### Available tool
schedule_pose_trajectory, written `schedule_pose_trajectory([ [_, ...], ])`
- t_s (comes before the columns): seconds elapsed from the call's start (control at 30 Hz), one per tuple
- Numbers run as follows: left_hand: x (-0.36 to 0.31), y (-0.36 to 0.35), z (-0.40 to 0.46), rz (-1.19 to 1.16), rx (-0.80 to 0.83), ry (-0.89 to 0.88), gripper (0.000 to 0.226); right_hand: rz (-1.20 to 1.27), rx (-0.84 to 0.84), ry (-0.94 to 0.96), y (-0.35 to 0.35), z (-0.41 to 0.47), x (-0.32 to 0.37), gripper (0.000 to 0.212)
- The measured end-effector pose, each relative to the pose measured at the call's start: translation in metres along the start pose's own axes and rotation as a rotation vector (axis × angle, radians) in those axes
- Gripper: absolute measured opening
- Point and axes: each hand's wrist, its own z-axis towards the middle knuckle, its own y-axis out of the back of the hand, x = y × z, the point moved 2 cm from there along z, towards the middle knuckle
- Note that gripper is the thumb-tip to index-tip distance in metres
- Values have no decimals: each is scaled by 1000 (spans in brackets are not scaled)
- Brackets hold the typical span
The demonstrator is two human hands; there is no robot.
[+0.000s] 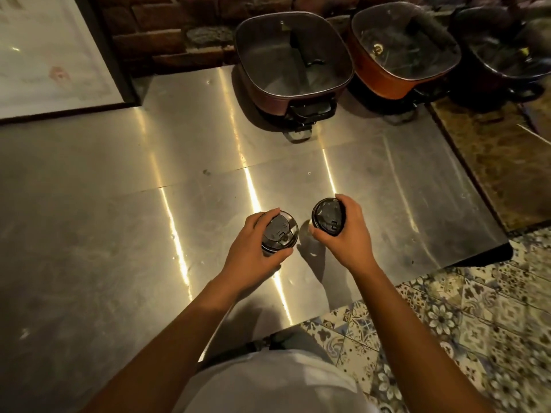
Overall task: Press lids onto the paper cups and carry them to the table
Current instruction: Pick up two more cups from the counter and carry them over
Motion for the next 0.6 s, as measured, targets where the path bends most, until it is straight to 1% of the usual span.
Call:
schedule_pose_trajectory([
  [0.07,-4,-4,-1,-152,-24,71,89,71,21,-9,3,-1,-5,92],
  [0.1,-3,-4,1,-229,-21,99,94,101,16,-30,1,-2,-5,94],
  [0.17,-4,-9,1,-325,-68,172,103,136,44,-25,2,-1,-9,99],
  [0.2,-2,-8,3,-337,-66,186,104,148,34,-43,-1,-2,-10,102],
  [0.27,-4,-14,0,-335,-146,214,99,161,60,-21,2,2,-14,106],
  [0.3,-2,-13,1,-332,-160,218,96,157,51,-33,1,3,-14,106],
  [0.37,-11,-17,-10,-349,-269,253,91,150,105,13,9,10,-12,103],
  [0.4,-13,-14,-11,-351,-290,242,90,148,100,21,12,13,-9,101],
  [0.47,-23,-10,-29,-351,-409,245,89,172,141,100,22,18,3,96],
  [0.5,-25,-4,-29,-344,-435,225,90,190,132,113,25,21,10,93],
  [0.57,-32,6,-58,-340,-580,233,90,201,222,238,27,19,34,90],
  [0.6,-35,11,-59,-330,-592,215,90,204,222,262,30,22,42,90],
])
